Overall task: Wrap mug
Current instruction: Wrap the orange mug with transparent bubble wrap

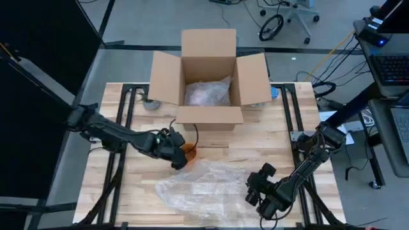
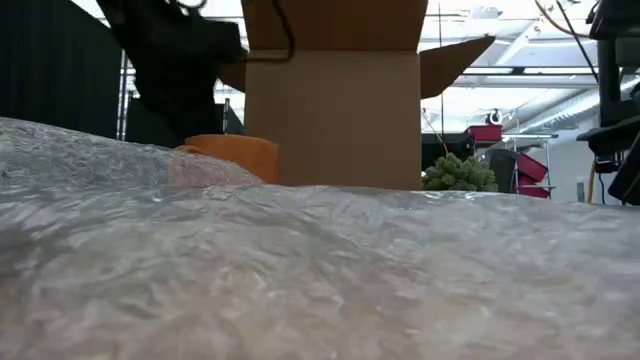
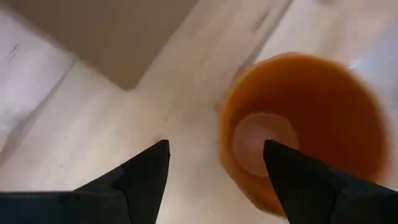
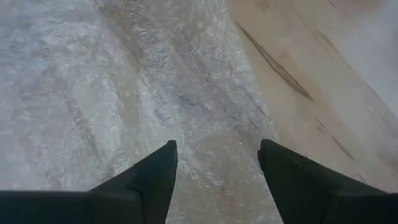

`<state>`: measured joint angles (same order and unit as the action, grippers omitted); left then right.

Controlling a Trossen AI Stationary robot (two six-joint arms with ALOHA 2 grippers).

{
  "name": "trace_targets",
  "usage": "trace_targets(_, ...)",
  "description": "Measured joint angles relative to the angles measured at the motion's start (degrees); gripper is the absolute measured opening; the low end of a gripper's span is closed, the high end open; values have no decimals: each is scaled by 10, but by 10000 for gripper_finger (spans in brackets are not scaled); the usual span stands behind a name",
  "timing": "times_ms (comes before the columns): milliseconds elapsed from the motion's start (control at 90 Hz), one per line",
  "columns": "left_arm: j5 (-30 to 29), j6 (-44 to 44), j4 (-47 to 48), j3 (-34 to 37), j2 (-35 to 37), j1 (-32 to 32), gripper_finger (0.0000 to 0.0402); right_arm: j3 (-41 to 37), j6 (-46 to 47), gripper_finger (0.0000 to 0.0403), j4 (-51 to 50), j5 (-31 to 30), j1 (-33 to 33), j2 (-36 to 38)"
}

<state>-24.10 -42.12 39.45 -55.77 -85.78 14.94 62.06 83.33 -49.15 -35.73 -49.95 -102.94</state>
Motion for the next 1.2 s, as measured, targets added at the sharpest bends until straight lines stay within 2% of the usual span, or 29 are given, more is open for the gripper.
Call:
trace_targets(200, 83, 64, -30, -1, -34, -36, 246, 0, -2, 212, 0, -4, 1, 0)
trace_targets(289, 97, 88, -44, -1, -52, -45, 226, 0, -2, 212, 0, -4, 3, 0)
trace_targets(378, 104, 106, -47, -1, -65, -52, 179, 0, -2, 212, 1, -4, 4, 0)
trace_targets(544, 101, 132, -48, -1, -85, -55, 41, 0, -5, 212, 1, -5, 5, 0)
trace_targets(589, 97, 141, -47, -2, -83, -54, 18, 0, -5, 212, 1, -5, 5, 0)
trace_targets(733, 72, 147, -22, -10, -68, -54, 8, 0, -7, 212, 1, -5, 5, 0)
trace_targets(1011, 68, 152, 3, -84, 27, -6, 4, 0, -7, 212, 1, -5, 6, 0)
trace_targets(1200, 158, 218, -93, -104, 45, 47, 4, 0, -24, 212, 20, -7, 13, 0)
